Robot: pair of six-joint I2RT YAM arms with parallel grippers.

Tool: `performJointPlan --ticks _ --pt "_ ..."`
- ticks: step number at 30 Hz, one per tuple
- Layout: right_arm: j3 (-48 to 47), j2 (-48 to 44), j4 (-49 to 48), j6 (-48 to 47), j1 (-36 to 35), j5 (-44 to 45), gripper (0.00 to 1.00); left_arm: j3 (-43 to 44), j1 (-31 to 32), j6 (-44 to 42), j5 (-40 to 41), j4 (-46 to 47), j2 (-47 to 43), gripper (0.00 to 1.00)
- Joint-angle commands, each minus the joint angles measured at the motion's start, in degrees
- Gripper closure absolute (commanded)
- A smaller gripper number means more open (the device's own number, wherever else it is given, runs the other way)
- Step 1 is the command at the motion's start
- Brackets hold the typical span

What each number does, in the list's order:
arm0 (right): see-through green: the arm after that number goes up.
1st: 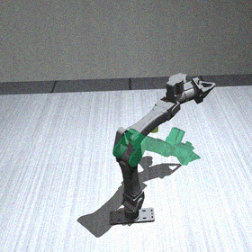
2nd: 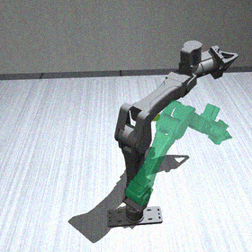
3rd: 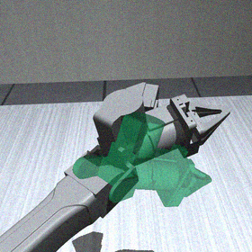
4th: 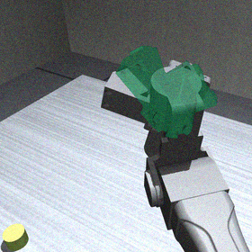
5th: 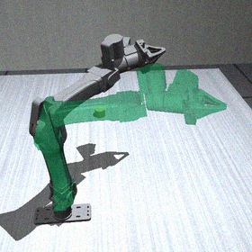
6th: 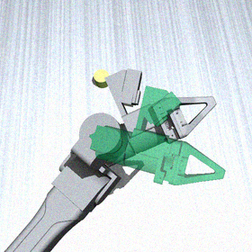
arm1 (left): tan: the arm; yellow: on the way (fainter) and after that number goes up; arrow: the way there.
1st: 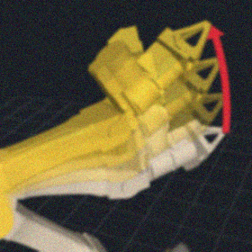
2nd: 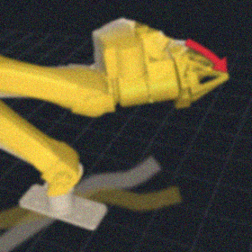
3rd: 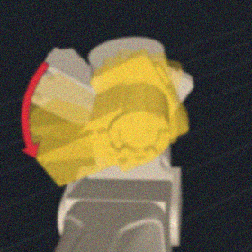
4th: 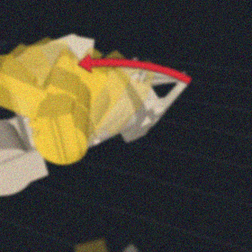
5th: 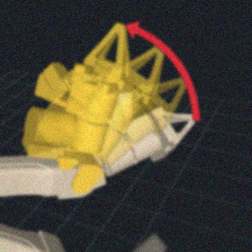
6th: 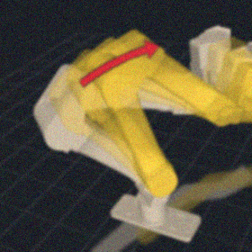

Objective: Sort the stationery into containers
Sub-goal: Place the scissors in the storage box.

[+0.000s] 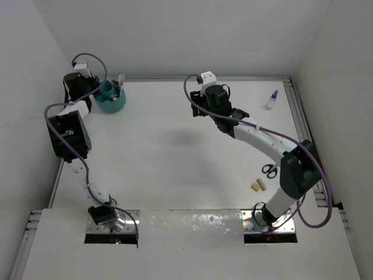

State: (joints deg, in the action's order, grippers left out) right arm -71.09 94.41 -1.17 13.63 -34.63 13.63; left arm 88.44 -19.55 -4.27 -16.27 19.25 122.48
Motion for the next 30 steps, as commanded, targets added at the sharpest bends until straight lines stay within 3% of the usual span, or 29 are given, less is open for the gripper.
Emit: performJointPlan --ticks 1,4,6,7,11,16,19,20,22,25,28,30 --pt "-1.42 -2.13 -1.56 -0.09 0.18 0.88 0.40 0.41 0.22 -2.40 -2.62 3.52 -0.84 0.99" --pt "-1.60 -2.30 -0.94 -0.27 0.18 1.14 0.40 0.50 0.30 -3.90 -2.36 3.69 -0.48 0.90" --pt "-1.42 -2.65 -0.77 -0.36 0.09 1.40 0.40 0.76 0.30 -4.51 -2.45 3.43 -0.40 0.75" --pt "-1.42 -2.65 -0.68 -0.36 0.18 1.40 0.40 0.76 0.30 -4.78 -2.45 3.26 -0.40 0.75" --pt "-1.24 -3.71 0.11 -0.18 0.09 2.19 0.40 1.99 0.13 -5.31 -2.89 1.76 -0.92 0.58" --pt "-4.05 -5.29 10.28 7.60 2.02 11.13 0.44 6.82 0.30 -7.41 -3.77 -1.48 -3.55 0.50" --pt "-6.17 -5.99 26.35 18.23 6.67 13.79 0.58 11.12 0.83 -6.98 -1.32 -2.71 -6.18 0.47" --pt "-3.99 -7.65 33.01 21.15 9.99 13.79 0.66 12.27 1.18 -6.89 0.09 -3.33 -6.98 0.47" --pt "0.05 -10.29 37.53 29.06 14.39 11.52 0.66 15.61 2.67 -8.46 3.87 -7.35 -9.96 0.46" --pt "16.00 -17.58 41.68 38.11 25.46 6.86 0.61 15.89 6.45 -14.25 4.59 -14.04 -15.41 0.46" --pt "29.02 -27.41 39.06 46.03 40.89 1.15 0.61 14.21 10.57 -13.06 0.29 -25.45 -20.08 0.46" --pt "32.93 -33.22 38.70 49.46 44.81 0.34 0.57 15.09 11.37 -10.42 -5.16 -31.78 -20.26 0.47"
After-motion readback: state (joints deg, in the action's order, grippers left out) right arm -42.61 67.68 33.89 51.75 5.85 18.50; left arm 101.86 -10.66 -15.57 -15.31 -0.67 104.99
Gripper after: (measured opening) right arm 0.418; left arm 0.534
